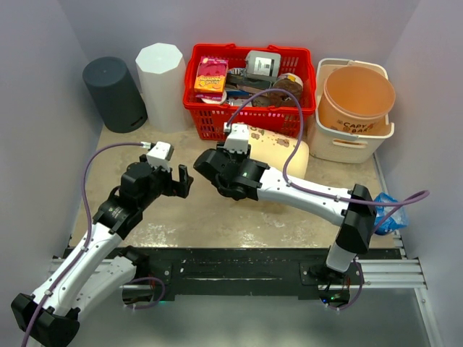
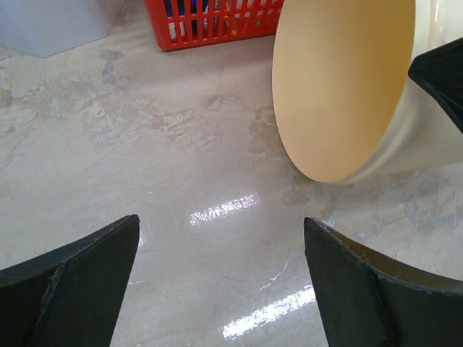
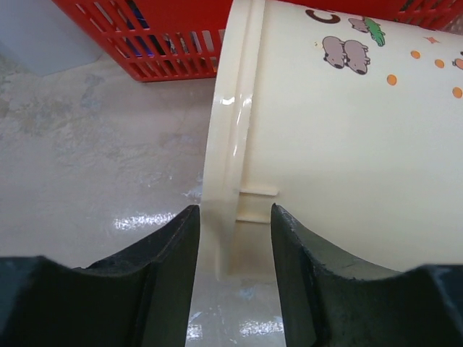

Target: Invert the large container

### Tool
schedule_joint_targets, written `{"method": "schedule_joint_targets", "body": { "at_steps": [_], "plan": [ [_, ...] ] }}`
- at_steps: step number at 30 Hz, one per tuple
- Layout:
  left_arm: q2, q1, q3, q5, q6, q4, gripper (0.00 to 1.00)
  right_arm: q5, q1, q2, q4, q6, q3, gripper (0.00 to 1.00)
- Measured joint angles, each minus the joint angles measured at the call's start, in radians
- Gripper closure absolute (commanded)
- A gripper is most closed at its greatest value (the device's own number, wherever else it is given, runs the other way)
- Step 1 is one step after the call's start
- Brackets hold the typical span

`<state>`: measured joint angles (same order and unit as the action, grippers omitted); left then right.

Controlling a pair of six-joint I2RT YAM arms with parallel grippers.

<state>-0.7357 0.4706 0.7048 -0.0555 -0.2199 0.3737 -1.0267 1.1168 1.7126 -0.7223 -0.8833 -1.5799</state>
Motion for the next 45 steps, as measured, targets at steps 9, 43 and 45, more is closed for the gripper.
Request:
{"method": "schedule_joint_targets", "body": {
  "at_steps": [9, 43, 45],
  "plan": [
    [-0.004, -0.004, 0.0, 0.002, 0.001, 0.0, 0.01, 0.002, -0.024, 0.001, -0.011, -0.012, 0.024, 0.53],
    [-0.009, -0.005, 0.0, 0.027, 0.003, -0.007, 0.01, 0.084, -0.202, -0.48, 0.11, 0.062, 0.517, 0.44],
    [-0.009, -0.006, 0.0, 0.027, 0.003, -0.007, 0.0, 0.106, -0.217, -0.48, 0.109, 0.069, 0.531, 0.44]
  ]
}}
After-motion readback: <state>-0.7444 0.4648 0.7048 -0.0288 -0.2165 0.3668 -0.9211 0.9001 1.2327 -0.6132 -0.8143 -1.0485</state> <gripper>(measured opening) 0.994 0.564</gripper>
